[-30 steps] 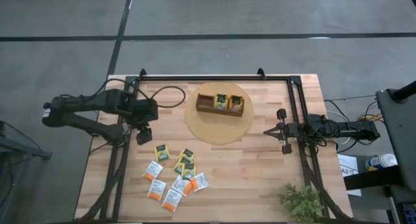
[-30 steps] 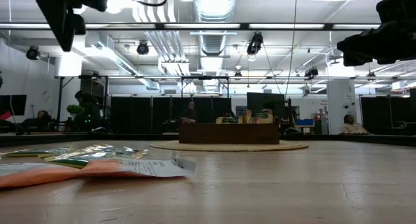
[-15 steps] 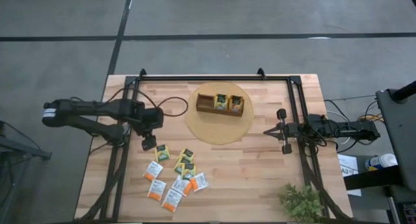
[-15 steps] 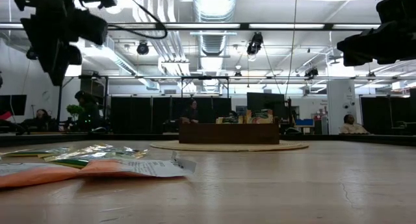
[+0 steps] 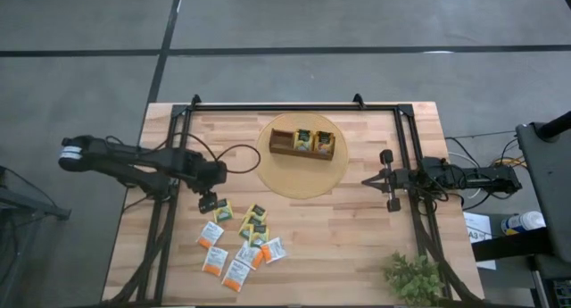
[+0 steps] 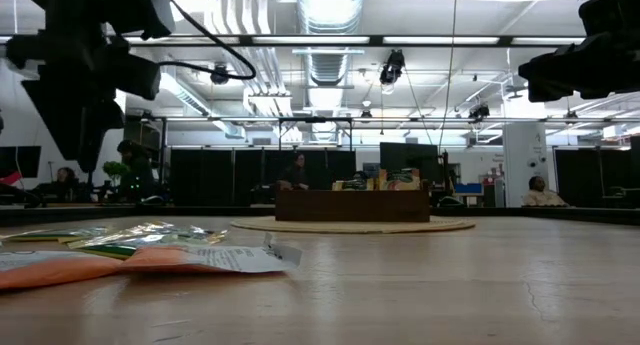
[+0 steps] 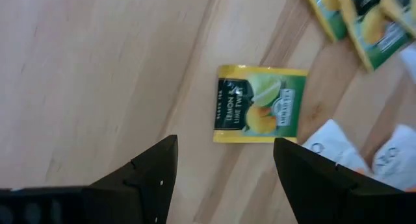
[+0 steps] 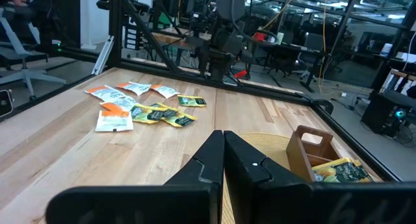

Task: Pick & Place Tea
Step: Put the green tea bag into the middle section of wooden organizer

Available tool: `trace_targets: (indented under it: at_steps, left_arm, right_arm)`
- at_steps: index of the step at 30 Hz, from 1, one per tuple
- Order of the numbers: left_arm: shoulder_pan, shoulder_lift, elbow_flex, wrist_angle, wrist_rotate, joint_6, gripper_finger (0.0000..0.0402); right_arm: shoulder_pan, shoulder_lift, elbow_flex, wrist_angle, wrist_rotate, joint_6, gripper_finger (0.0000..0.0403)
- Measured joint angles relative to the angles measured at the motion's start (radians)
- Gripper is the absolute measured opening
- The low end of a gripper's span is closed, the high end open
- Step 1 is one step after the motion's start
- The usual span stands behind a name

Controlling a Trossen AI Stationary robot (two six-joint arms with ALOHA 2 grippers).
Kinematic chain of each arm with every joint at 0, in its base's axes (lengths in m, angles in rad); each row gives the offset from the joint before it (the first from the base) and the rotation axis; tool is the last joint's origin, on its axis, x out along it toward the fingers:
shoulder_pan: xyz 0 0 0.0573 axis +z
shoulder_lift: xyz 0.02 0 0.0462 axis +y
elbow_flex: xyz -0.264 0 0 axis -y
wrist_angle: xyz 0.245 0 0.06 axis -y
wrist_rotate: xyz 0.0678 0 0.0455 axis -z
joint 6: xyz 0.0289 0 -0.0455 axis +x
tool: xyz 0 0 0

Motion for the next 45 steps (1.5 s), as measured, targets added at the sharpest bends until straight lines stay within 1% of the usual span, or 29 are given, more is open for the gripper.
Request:
trace_targets:
  at_steps: [3,9,12,14,18,27,31,40,43,45]
  left_arm:
    - [-0.025,0.012,-0.012,0.01,-0.025,0.0,0.0247]
    - [-0.093,0.059,-0.033,0.087,-0.055,-0.027,0.0247]
    - [-0.124,0.086,-0.046,0.12,-0.086,-0.043,0.0247]
    - [-0.138,0.103,-0.056,0.146,-0.113,-0.043,0.0247]
    - [-0.142,0.134,-0.079,0.166,-0.123,-0.047,0.0247]
    - [-0.142,0.168,-0.128,0.228,-0.123,-0.048,0.0247]
    - [-0.142,0.175,-0.144,0.272,-0.087,-0.049,0.0247]
    - [-0.142,0.197,-0.174,0.354,-0.08,-0.045,0.0247]
    - [-0.142,0.204,-0.181,0.361,-0.08,-0.045,0.0235]
    - [-0.141,0.205,-0.182,0.361,-0.082,-0.045,0.0213]
  right_arm:
    - [0.0,0.0,0.0,0.0,0.0,0.0,0.0009]
    - [0.0,0.0,0.0,0.0,0.0,0.0,0.0009]
    - [0.0,0.0,0.0,0.0,0.0,0.0,0.0009]
    - [0.0,0.0,0.0,0.0,0.0,0.0,0.0009]
    - [0.0,0.0,0.0,0.0,0.0,0.0,0.0009]
    - [0.0,0.0,0.0,0.0,0.0,0.0,0.0009]
    - [0.0,0.0,0.0,0.0,0.0,0.0,0.0009]
    - [0.0,0.0,0.0,0.0,0.0,0.0,0.0009]
    - [0.0,0.0,0.0,0.0,0.0,0.0,0.0009]
    - [0.0,0.0,0.0,0.0,0.0,0.0,0.0009]
